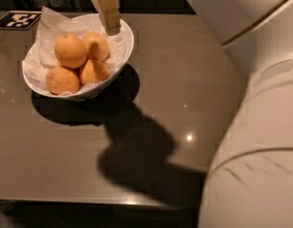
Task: Pick orange from white bowl
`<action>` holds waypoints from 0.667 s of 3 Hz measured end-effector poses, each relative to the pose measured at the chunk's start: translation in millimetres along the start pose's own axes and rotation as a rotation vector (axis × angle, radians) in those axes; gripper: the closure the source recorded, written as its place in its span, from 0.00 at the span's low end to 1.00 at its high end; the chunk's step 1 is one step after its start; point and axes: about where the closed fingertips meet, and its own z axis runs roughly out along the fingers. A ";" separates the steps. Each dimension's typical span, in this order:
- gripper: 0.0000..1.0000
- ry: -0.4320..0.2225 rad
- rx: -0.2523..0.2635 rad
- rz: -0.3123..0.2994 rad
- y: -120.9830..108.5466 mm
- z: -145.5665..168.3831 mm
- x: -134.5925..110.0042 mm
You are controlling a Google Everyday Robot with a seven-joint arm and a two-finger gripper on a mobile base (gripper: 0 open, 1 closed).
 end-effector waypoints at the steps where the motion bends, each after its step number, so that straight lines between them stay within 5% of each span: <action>1: 0.00 -0.017 0.040 -0.009 -12.0 0.1 -8.1; 2: 0.00 -0.039 0.018 -0.027 -10.3 15.6 -19.5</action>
Offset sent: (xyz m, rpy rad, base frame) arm -0.0073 0.0237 -0.0351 -0.0247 0.0798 0.0577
